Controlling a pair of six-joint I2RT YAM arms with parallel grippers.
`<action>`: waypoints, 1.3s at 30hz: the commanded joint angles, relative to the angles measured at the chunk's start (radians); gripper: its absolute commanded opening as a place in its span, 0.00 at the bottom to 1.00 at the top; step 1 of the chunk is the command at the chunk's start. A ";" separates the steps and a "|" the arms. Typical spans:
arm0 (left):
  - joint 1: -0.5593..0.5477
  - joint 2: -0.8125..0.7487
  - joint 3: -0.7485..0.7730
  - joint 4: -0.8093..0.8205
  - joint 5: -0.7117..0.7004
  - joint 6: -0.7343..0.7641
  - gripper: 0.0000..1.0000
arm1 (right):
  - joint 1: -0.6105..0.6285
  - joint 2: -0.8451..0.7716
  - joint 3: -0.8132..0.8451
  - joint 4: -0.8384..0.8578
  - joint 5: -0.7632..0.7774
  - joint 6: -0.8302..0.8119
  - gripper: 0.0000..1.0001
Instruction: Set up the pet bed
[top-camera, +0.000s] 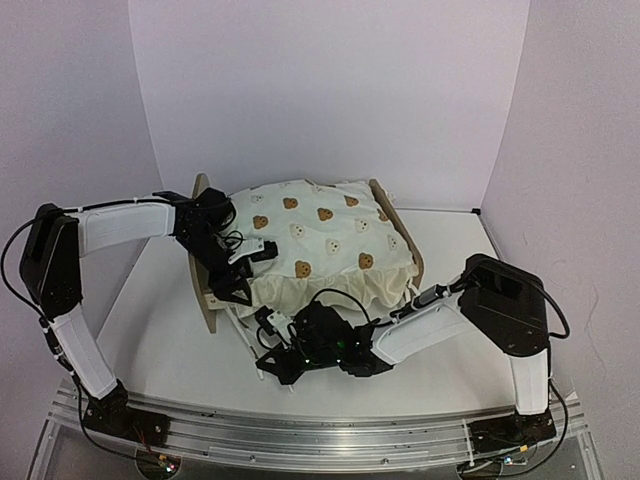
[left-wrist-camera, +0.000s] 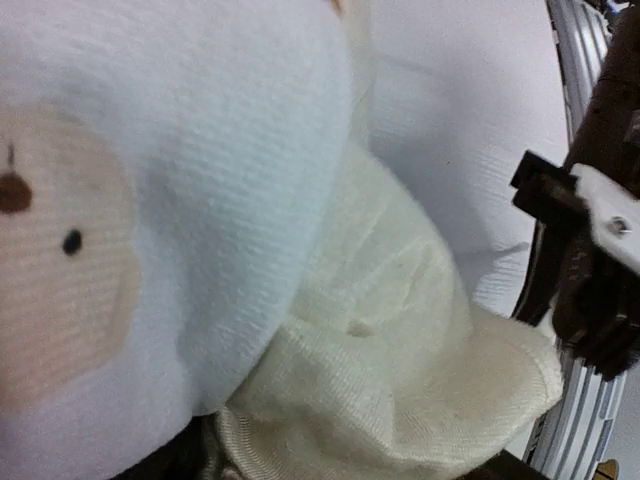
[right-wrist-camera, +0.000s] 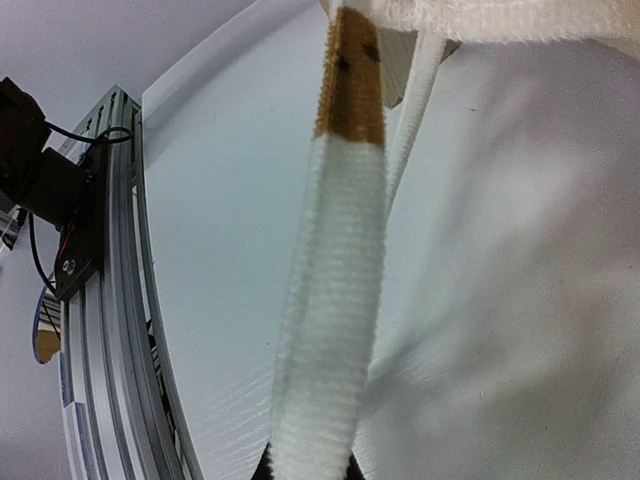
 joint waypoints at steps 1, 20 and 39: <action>0.018 -0.126 0.058 -0.035 0.206 0.032 0.87 | -0.015 0.004 0.061 -0.115 -0.088 0.062 0.00; -0.050 -0.888 -0.785 0.486 0.195 0.488 0.69 | -0.066 -0.011 0.180 -0.245 -0.396 0.379 0.00; -0.122 -0.609 -1.100 1.209 0.176 0.706 0.54 | -0.067 0.005 0.176 -0.237 -0.390 0.477 0.00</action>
